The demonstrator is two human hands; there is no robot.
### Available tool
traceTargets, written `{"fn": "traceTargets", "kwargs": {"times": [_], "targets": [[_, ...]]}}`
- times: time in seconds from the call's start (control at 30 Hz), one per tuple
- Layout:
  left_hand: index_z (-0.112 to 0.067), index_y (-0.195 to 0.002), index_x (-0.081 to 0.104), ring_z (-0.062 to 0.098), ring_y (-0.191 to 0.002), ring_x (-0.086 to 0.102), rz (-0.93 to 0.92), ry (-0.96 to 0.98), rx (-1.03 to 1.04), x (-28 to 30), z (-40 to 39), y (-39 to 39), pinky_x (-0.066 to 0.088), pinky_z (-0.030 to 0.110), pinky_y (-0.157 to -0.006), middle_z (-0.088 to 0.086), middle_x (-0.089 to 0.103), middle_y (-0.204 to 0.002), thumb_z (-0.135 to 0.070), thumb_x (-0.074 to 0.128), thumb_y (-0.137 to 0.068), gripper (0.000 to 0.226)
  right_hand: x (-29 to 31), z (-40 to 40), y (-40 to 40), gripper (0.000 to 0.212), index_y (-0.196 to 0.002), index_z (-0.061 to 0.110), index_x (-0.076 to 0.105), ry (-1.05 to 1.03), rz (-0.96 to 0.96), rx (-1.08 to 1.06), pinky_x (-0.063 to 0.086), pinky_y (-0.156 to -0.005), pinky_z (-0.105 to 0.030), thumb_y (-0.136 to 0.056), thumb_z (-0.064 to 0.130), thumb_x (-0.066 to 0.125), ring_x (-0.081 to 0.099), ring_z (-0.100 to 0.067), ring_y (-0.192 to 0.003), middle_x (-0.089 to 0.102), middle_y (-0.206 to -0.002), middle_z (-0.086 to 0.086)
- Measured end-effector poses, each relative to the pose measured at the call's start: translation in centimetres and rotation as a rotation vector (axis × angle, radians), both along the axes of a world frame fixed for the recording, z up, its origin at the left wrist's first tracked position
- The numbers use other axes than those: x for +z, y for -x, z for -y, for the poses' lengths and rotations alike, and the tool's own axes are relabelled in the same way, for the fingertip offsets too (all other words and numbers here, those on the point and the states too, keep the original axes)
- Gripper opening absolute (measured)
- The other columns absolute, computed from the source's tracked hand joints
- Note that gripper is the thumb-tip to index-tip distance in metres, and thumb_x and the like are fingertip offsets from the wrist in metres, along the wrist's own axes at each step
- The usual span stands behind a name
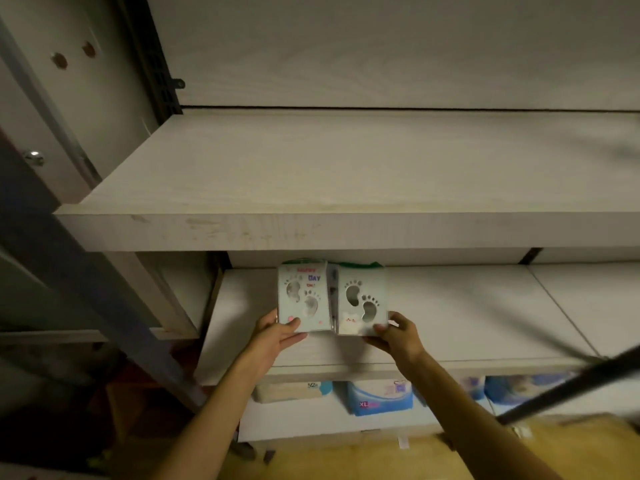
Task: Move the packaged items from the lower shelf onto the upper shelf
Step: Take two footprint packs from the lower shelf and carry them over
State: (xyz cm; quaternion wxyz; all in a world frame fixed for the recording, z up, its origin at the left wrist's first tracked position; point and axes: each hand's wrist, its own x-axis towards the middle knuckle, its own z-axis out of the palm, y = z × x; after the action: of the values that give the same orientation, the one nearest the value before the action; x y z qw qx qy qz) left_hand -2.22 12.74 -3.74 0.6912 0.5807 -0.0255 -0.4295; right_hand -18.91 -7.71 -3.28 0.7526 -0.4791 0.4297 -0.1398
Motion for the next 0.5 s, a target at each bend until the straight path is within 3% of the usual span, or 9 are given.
{"fn": "traceTargets", "kwargs": {"times": [0.17,0.27,0.5], "targets": [[-0.013,-0.135,0.053,0.03,-0.11,0.07,0.019,-0.005,-0.094,-0.3,3.7,5.2,0.051,0.046,-0.103,0.013,0.07,-0.124,0.001,0.066,-0.091,0.048,1.5,1.7,8.3,0.026,-0.12,-0.004,0.051,0.079,0.046,-0.033,0.062,-0.076,-0.041,-0.094,-0.008,0.051,0.069,-0.037,-0.097,0.064,-0.115,-0.025],[-0.014,-0.134,0.054,0.032,-0.107,0.071,0.045,-0.004,-0.157,0.1,6.1,9.2,0.05,0.047,-0.103,0.012,0.072,-0.122,-0.002,0.067,-0.091,0.046,2.3,2.6,13.5,0.018,-0.114,-0.004,0.051,0.11,0.078,-0.059,0.062,-0.067,-0.033,-0.096,-0.005,0.049,0.071,-0.03,-0.092,0.067,-0.11,-0.021],[-0.007,-0.126,0.057,0.034,-0.105,0.071,0.098,-0.043,-0.275,1.8,11.5,22.7,0.055,0.048,-0.098,0.016,0.072,-0.119,0.0,0.065,-0.091,0.036,2.8,6.2,28.3,0.022,-0.117,-0.001,0.053,0.188,0.098,-0.125,0.062,-0.074,-0.038,-0.095,-0.005,0.052,0.073,-0.031,-0.094,0.068,-0.111,-0.02]]}}
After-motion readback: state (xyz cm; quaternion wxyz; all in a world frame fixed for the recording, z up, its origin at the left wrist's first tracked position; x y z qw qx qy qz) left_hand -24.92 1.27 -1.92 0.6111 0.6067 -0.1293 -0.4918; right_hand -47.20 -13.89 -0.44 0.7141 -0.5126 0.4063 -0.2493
